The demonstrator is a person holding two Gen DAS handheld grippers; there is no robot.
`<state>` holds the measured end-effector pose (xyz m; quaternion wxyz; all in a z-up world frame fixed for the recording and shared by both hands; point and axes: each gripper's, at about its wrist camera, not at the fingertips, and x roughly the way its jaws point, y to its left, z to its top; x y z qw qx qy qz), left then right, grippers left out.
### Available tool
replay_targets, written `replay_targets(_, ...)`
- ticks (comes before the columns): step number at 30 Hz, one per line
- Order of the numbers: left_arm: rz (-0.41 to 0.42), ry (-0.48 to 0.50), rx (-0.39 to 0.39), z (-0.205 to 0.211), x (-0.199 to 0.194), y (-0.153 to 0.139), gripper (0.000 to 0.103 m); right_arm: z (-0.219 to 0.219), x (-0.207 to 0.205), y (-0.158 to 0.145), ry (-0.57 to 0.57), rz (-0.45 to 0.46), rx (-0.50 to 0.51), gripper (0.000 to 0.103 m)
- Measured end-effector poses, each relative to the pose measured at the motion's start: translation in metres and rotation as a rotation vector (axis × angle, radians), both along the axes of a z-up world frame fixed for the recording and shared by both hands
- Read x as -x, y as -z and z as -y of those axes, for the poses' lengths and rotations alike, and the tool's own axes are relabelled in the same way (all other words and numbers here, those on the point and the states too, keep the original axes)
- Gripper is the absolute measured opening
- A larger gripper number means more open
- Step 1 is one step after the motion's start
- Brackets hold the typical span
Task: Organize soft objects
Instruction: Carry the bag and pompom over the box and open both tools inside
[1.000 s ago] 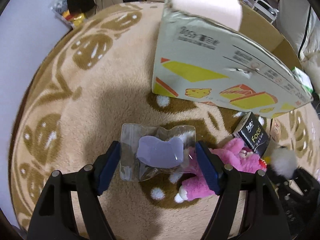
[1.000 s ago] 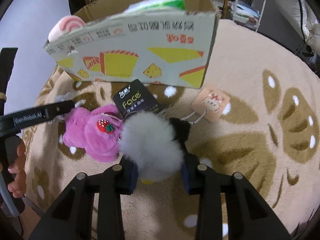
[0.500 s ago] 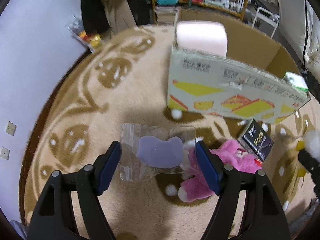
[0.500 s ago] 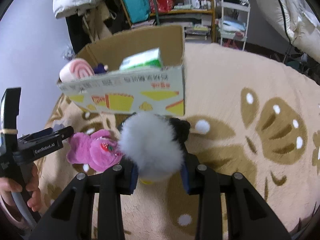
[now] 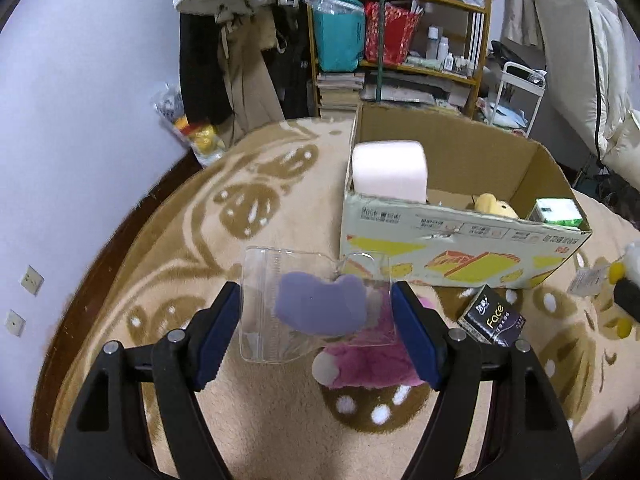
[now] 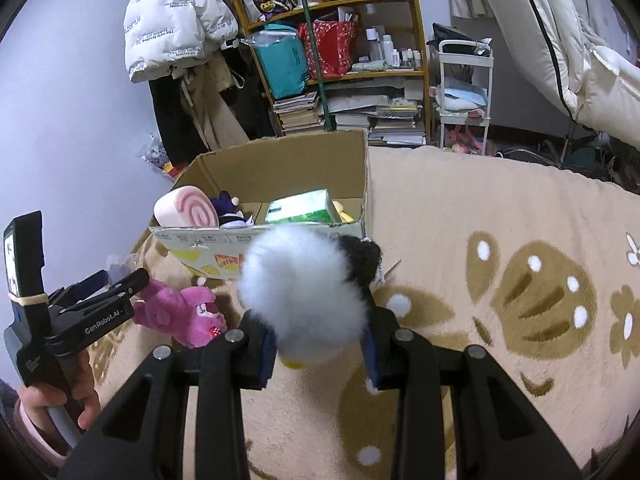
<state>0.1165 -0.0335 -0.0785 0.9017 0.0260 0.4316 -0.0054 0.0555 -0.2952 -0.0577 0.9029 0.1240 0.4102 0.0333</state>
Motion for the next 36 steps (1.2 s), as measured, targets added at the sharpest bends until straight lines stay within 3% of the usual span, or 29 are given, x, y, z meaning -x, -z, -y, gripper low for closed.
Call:
replay_targets(6, -0.055, 0.005, 0.123, -0.009, -0.007, 0.007, 0.076, -0.004, -0.004, 0.013, -0.014, -0.038, 0.005, 0.037)
replay_targets(17, 0.026, 0.120, 0.136, 0.013, 0.008, -0.006, 0.076, -0.009, -0.004, 0.014, -0.027, -0.036, 0.011, 0.037)
replay_targets(22, 0.059, 0.124, 0.149, 0.012, 0.012, -0.014, 0.076, -0.007, -0.003, 0.013, -0.018, -0.032, 0.003, 0.037)
replay_targets(30, 0.204, 0.128, 0.028, 0.022, 0.022, -0.038, 0.076, 0.005, 0.000, -0.008, 0.010, 0.059, -0.019, 0.037)
replay_targets(36, 0.268, 0.129, 0.035, 0.022, 0.023, -0.053, 0.076, 0.009, -0.001, -0.029, 0.017, 0.145, -0.027, 0.037)
